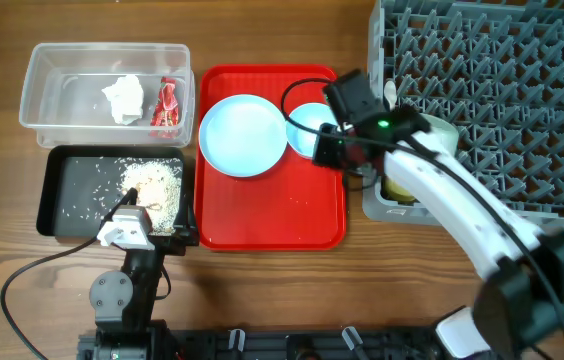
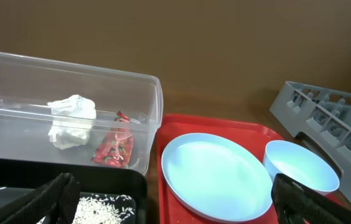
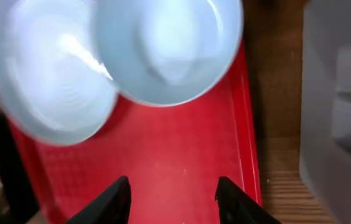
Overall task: Sort waste into correct bins and load items into the dishwasher rack
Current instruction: 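Grasp the small blue bowl rim with the right gripper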
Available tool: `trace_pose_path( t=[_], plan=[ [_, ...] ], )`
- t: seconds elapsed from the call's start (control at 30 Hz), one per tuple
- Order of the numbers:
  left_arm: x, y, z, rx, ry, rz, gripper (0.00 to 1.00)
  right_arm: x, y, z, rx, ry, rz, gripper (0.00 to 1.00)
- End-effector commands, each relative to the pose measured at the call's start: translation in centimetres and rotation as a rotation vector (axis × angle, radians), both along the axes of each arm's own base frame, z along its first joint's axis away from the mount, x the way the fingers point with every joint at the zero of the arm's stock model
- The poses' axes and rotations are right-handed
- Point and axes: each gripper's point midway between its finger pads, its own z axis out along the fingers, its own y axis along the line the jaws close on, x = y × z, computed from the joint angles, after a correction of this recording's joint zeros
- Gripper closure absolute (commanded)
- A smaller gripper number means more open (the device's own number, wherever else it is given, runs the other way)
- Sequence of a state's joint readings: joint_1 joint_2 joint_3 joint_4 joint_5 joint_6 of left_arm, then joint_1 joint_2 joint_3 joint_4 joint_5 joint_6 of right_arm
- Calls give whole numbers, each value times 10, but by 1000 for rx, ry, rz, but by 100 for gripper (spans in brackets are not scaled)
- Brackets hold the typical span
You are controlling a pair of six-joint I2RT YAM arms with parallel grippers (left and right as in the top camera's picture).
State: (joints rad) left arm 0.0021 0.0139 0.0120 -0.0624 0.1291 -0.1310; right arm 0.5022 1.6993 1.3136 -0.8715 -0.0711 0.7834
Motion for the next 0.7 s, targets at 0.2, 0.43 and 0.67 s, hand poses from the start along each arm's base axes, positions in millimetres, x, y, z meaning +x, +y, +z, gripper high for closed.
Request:
trace_pose_path(
  t=[0.2,0.43,0.67],
  plan=[
    [0,0,-2,18,-2,-2,0,22,-3,-69,-54,87,-214,66],
    [0,0,-2,19,-2,-2,0,21,-17,-79,-125,94,-246,95],
    [0,0,-2,19,-2,-2,0,36,-32,-36,-176,-60,-185,96]
  ],
)
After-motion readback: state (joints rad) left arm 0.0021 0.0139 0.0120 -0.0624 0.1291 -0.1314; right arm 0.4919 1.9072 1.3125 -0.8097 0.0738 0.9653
